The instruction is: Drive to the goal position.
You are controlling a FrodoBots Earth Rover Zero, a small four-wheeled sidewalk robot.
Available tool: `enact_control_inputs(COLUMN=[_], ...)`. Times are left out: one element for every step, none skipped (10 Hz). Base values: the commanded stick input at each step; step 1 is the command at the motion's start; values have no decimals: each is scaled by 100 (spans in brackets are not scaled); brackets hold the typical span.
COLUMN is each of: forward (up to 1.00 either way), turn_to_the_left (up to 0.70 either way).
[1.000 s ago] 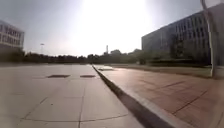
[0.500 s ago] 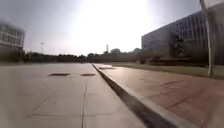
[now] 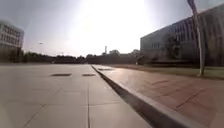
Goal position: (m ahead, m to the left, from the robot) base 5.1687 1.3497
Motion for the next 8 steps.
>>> enact_control_inputs(forward=[0, 0, 0, 0, 0, 0, 0, 0], turn_to_the_left=[70, 70, 70, 70, 70, 70, 70, 70])
